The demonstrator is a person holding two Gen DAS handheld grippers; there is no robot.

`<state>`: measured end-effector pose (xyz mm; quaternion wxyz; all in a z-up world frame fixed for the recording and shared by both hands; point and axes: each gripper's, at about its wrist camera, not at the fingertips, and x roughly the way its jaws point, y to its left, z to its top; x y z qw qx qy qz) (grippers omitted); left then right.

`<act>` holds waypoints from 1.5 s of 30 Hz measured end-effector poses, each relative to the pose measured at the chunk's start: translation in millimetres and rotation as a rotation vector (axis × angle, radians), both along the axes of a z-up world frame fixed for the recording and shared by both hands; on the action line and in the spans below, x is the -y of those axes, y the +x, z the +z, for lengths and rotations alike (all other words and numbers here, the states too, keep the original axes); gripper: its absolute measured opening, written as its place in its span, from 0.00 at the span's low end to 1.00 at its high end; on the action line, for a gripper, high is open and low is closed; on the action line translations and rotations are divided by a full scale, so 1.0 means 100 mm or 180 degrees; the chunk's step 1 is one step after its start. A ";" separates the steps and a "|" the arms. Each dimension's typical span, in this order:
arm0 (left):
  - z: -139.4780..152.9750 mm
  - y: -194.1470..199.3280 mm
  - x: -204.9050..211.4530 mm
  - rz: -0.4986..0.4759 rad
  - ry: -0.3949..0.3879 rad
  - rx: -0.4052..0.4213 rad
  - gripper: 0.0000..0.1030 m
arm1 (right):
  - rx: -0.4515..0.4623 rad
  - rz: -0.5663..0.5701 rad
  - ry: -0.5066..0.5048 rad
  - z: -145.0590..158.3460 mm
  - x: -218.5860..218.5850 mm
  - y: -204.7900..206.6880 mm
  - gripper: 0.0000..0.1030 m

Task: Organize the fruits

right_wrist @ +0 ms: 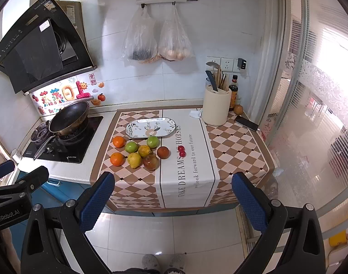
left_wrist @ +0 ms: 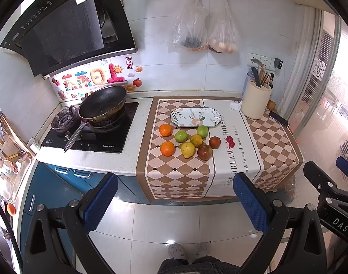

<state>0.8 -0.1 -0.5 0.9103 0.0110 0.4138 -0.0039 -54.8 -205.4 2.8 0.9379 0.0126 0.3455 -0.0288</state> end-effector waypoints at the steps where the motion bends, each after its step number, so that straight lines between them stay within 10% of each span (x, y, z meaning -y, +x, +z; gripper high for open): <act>1: 0.00 0.00 0.00 0.0001 0.0008 0.0003 1.00 | 0.0001 0.0001 0.0001 0.00 0.00 0.00 1.00; 45: 0.03 -0.04 -0.07 0.0003 -0.0021 -0.0002 1.00 | -0.0075 0.0022 0.0072 -0.04 0.04 -0.07 1.00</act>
